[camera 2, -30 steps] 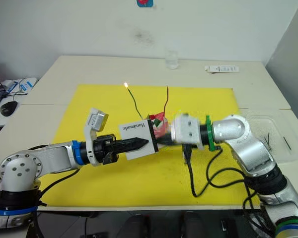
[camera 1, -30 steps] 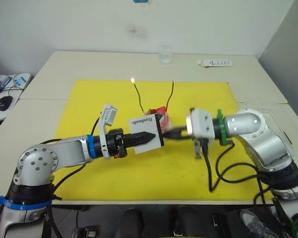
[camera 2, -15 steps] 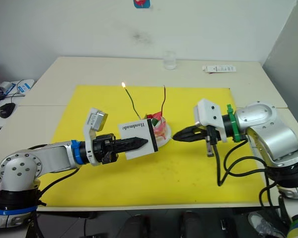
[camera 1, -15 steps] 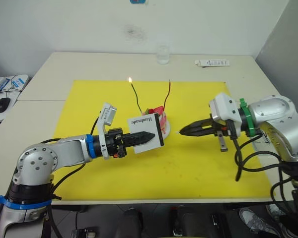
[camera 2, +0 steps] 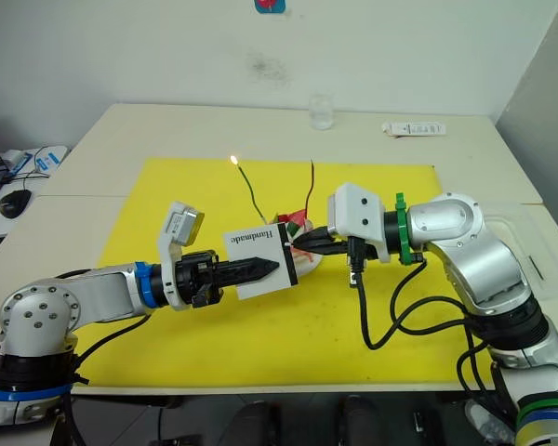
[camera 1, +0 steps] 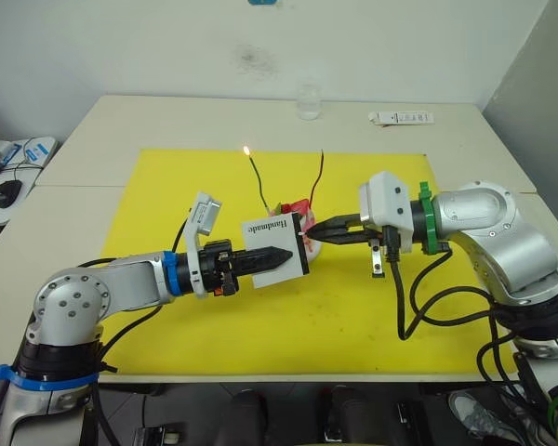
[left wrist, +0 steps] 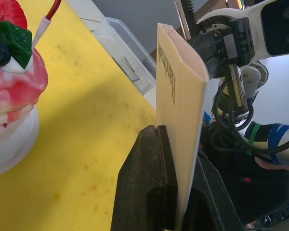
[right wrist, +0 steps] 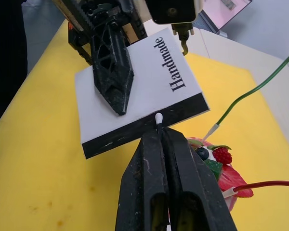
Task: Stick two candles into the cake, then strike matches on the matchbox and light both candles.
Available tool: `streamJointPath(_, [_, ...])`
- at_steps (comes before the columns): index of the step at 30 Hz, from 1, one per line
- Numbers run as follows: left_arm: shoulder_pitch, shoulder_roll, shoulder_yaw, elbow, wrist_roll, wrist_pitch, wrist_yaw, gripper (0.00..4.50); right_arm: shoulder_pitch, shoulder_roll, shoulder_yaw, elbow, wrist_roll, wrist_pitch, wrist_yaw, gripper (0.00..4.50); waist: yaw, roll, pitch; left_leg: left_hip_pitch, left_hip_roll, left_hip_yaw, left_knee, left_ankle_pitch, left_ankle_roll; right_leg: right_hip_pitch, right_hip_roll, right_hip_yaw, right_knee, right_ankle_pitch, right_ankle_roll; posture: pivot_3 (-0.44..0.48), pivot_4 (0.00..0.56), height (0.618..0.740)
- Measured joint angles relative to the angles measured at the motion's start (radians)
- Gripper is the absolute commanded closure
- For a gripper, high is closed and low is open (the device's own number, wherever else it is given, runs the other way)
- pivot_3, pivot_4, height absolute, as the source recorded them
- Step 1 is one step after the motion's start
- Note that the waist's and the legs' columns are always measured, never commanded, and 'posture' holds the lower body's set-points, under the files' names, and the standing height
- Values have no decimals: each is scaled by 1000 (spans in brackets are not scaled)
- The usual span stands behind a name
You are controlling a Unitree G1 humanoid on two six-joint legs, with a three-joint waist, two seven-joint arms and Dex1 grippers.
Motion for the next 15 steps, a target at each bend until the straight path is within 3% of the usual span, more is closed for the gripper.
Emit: streamJointPath(15, [0, -5, 0, -2, -1, 0, 17, 4500, 2, -2, 13, 7, -74, -64, 13, 4477, 0, 0, 0, 0, 0, 0, 0, 0, 0, 0, 0, 0, 0, 0, 0, 0, 150, 740])
